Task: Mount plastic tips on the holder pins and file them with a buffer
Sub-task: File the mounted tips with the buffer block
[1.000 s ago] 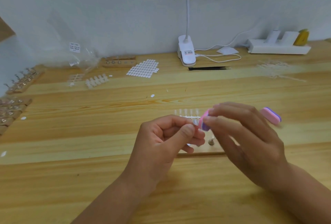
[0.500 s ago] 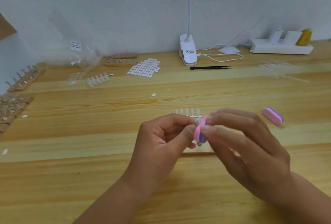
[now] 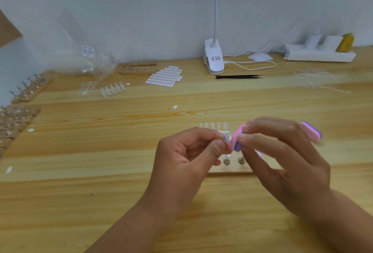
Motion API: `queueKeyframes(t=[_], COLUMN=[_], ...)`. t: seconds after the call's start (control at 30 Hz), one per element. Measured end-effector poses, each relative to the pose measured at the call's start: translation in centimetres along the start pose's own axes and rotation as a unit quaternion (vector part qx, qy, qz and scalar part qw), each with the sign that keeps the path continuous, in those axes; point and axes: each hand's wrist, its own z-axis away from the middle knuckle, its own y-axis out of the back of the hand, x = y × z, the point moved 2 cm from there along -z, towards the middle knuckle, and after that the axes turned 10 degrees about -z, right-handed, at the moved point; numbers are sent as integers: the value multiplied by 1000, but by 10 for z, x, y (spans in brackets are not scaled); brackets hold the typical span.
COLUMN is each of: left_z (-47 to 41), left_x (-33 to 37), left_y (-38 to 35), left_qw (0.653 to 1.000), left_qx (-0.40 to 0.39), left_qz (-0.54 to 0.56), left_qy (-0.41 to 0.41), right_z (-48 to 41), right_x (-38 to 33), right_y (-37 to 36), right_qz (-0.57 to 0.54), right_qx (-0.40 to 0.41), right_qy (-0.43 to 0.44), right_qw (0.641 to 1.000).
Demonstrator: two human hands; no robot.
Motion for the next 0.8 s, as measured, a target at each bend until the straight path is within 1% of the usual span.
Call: queueKeyframes(t=[0.13, 0.27, 0.4, 0.5, 0.63, 0.8], left_z=[0, 2, 2, 2, 2, 2], left_x=[0, 2, 3, 3, 3, 3], left_y=[-1, 1, 1, 1, 1, 0], left_qw=[1000, 999, 997, 997, 997, 997], left_qx=[16, 27, 34, 39, 35, 35], left_qz=[-5, -33, -58, -62, -60, -56], left_qy=[-5, -23, -35, -32, -34, -25], right_z=[2, 2, 2, 0, 1, 0], right_x=[-6, -4, -8, -2, -11, -6], right_y=[-4, -3, -4, -1, -6, -4], right_qz=[-2, 6, -1, 16, -11, 1], right_qx=[-5, 0, -7, 5, -2, 4], right_qy=[20, 8, 28, 12, 22, 5], right_qw=[1000, 1000, 1000, 1000, 1000, 1000])
